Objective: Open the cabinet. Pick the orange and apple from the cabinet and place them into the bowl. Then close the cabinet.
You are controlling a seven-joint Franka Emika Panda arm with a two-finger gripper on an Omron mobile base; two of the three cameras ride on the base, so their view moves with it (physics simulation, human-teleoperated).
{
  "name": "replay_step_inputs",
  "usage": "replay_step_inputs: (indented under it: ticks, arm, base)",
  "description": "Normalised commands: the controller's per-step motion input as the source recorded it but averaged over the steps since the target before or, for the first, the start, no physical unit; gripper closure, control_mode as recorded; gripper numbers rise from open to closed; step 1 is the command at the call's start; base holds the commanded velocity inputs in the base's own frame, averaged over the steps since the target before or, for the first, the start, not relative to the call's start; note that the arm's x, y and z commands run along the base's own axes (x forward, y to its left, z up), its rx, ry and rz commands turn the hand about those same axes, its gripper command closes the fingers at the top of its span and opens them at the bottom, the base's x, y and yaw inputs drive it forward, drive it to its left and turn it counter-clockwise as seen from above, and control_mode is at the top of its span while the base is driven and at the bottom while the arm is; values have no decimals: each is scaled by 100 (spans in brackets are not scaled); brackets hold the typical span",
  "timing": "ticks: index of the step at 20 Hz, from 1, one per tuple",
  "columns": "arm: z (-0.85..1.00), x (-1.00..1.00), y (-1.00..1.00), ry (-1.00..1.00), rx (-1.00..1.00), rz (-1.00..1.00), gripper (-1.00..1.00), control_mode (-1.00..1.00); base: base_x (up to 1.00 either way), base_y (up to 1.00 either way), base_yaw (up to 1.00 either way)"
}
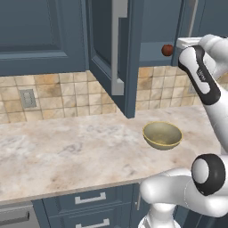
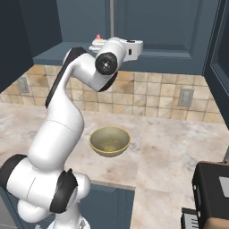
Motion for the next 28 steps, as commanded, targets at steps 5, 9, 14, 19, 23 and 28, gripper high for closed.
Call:
replay_step_inputs:
  ticks: [5, 9, 14, 19, 23, 28]
  arm:
    - [10, -17, -48, -2, 6, 0, 100, -100]
    - [25, -64, -82, -4, 11, 0, 100, -100]
    - [35, -80, -97, -5, 13, 0, 100, -100]
    - [20, -48, -100, -1, 16, 0, 100, -100]
    - [-6, -48, -100, -13, 13, 0, 100, -100]
    - [-100, -73, -83, -25, 10, 4, 100, -100]
  base:
    - [0, 0, 0]
    - [0, 0, 0]
    - [0, 0, 0]
    - [0, 0, 0]
    - [0, 0, 0]
    - [0, 0, 0]
